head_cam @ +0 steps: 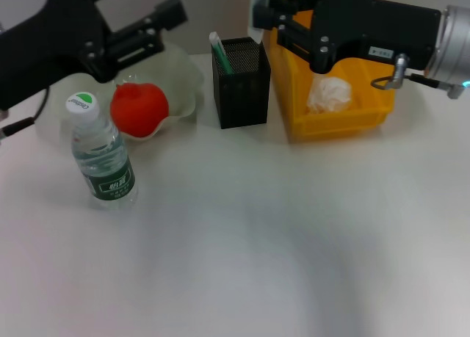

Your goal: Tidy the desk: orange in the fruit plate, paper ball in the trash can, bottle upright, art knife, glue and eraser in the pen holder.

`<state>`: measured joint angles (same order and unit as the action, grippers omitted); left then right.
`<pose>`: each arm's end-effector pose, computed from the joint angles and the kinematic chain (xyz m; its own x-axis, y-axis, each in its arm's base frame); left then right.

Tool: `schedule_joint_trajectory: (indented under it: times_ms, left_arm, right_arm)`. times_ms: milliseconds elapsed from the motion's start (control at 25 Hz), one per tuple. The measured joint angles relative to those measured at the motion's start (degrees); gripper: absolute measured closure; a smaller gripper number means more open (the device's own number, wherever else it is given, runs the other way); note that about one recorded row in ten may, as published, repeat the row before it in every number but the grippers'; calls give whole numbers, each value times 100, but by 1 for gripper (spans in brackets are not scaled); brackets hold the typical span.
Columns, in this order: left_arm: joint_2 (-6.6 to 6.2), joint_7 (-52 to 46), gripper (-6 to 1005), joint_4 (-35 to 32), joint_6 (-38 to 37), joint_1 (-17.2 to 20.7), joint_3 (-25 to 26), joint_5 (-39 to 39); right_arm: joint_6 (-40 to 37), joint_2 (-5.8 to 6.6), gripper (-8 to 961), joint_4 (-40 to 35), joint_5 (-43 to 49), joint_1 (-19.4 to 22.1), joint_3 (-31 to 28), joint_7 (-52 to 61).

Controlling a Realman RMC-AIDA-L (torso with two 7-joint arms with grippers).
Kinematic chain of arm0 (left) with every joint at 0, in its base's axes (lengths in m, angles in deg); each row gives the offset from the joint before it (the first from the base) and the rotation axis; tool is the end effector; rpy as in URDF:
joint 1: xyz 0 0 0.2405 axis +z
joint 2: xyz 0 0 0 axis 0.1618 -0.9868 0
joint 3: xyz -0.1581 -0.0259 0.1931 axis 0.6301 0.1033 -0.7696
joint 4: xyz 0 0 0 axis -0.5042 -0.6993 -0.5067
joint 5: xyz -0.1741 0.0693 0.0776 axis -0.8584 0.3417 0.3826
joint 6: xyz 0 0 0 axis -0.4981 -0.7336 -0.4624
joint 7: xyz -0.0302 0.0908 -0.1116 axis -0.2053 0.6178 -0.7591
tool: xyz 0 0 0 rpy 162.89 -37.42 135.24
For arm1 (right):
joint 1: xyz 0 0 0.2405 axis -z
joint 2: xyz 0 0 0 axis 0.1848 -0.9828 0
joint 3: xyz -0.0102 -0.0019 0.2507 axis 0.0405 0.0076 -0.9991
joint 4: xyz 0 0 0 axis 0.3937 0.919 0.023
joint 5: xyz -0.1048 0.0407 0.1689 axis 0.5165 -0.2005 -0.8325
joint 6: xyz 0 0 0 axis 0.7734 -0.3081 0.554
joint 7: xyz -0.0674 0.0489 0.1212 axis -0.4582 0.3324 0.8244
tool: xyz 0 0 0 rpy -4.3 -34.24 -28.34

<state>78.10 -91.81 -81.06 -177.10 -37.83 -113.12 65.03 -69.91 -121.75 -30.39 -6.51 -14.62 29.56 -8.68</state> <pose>-0.1564 0.3354 0.0469 0.5361 -0.1493 0.8308 0.1786 -0.9419 -0.2846 0.1457 0.3526 0.0462 0.7506 0.1623 -0.6405 -0.1665 -0.8916 -0.4211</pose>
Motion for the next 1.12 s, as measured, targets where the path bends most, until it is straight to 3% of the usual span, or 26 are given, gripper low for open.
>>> schedule_joint_trajectory:
  times_ms: [560,1120]
  left_arm:
    - [64,-384,277,100,195,-595,-324,403]
    - [55,-375,278,102,543,-576,-275,425]
  right_arm:
    - [-19,-10,823,394,-152,-361,620,-186]
    - [-17,5,824,356,-191,-288,651,-138]
